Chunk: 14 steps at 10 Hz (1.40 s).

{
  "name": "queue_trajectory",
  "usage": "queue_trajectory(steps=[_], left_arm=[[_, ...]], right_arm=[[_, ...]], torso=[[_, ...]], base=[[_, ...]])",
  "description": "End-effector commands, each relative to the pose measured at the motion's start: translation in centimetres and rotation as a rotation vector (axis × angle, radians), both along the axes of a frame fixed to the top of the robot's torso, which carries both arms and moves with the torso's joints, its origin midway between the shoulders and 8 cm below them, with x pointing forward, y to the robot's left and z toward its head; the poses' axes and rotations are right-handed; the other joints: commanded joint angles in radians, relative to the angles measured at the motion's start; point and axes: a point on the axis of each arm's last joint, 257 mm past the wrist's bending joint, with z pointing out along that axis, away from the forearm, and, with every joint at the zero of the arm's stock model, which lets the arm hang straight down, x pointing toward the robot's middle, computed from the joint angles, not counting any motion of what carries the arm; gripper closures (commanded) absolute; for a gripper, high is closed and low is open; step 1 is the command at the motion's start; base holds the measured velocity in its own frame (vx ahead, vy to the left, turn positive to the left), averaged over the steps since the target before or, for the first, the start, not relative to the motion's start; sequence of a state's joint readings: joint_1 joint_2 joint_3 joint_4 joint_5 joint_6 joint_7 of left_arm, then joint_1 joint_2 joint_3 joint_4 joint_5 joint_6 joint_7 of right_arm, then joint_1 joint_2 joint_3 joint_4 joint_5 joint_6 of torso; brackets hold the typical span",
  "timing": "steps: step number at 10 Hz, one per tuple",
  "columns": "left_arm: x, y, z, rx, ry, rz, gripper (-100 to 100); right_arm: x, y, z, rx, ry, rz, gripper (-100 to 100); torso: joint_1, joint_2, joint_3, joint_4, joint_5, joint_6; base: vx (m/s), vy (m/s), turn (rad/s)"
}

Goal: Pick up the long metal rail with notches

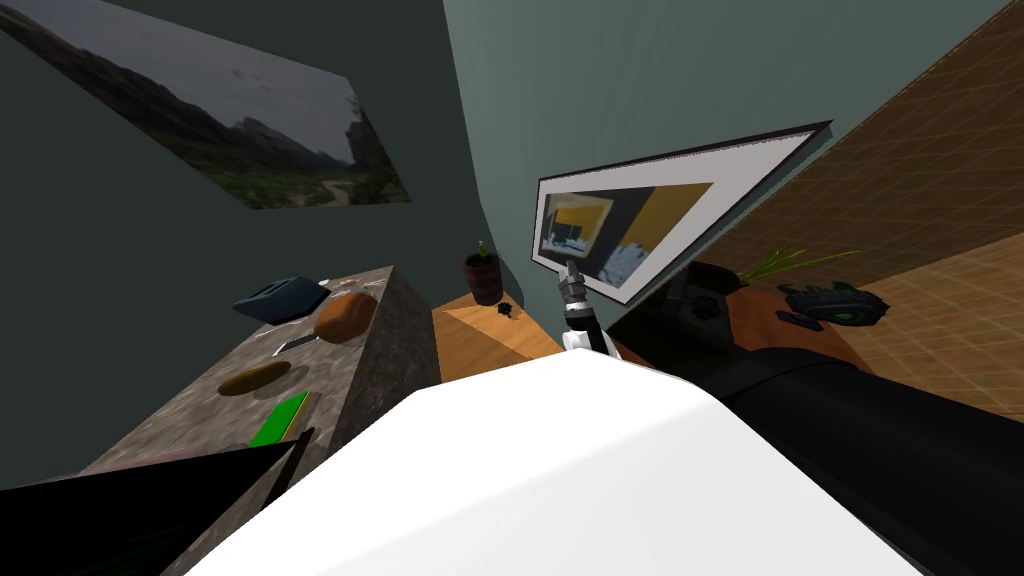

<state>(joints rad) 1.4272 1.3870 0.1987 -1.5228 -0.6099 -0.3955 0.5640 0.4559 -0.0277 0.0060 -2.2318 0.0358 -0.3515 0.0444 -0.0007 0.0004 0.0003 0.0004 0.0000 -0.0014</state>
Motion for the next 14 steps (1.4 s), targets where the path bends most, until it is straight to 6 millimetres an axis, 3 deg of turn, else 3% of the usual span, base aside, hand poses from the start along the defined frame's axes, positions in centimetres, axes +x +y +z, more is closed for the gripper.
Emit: queue_trajectory(steps=[1, 3, 4, 8, 9, 10, 13, 14], left_arm=[[-1.0, -0.2, -0.8, 0.001, 0.001, 0.009, -100], [-1.2, -0.2, -1.1, 0.0, 0.001, 0.012, -100], [-1.3, -0.2, -1.1, 0.0, 0.001, 0.011, 100], [-1.3, -0.2, -1.1, 0.001, 0.001, 0.011, 100], [-1.3, -0.2, -1.1, 0.001, 0.001, 0.011, 0], [-0.7, -0.1, -0.5, 0.001, 0.001, 0.006, 100], [0.8, 0.3, 0.7, 0.001, 0.0, -0.009, 100], [0.5, 0.3, 0.5, 0.002, 0.0, -0.007, 100]], right_arm=[[0.0, 0.0, 0.0, 0.0, 0.0, 0.0, 0], [0.0, 0.0, 0.0, 0.0, 0.0, 0.0, 0], [0.0, 0.0, 0.0, 0.0, 0.0, 0.0, 0], [0.0, 0.0, 0.0, 0.0, 0.0, 0.0, 0], [0.0, 0.0, 0.0, 0.0, 0.0, 0.0, 0], [0.0, 0.0, 0.0, 0.0, 0.0, 0.0, 0], [0.0, 0.0, 0.0, 0.0, 0.0, 0.0, 0], [0.0, 0.0, 0.0, 0.0, 0.0, 0.0, 0]], torso=[[0.0, 0.0, 0.0, 0.0, 0.0, 0.0], [0.001, -0.001, -0.001, 0.0, 0.0, 0.0], [0.0, 0.0, 0.0, 0.0, 0.0, 0.0], [-0.002, 0.002, 0.001, 0.0, 0.0, 0.0], [-0.002, 0.002, 0.001, 0.0, 0.0, 0.0], [-0.002, 0.002, 0.001, 0.0, 0.0, 0.0], [-0.004, 0.005, 0.003, 0.001, -0.001, -0.001], [-0.004, 0.004, 0.003, 0.001, -0.001, -0.001]], base=[[0.045, 0.036, -0.068], [0.037, 0.024, -0.042], [0.0, 0.0, 0.0], [0.0, 0.0, 0.0], [0.0, 0.0, 0.0], [-0.023, -0.017, 0.05], [-0.041, -0.029, 0.063], [-0.016, -0.009, 0.009]])
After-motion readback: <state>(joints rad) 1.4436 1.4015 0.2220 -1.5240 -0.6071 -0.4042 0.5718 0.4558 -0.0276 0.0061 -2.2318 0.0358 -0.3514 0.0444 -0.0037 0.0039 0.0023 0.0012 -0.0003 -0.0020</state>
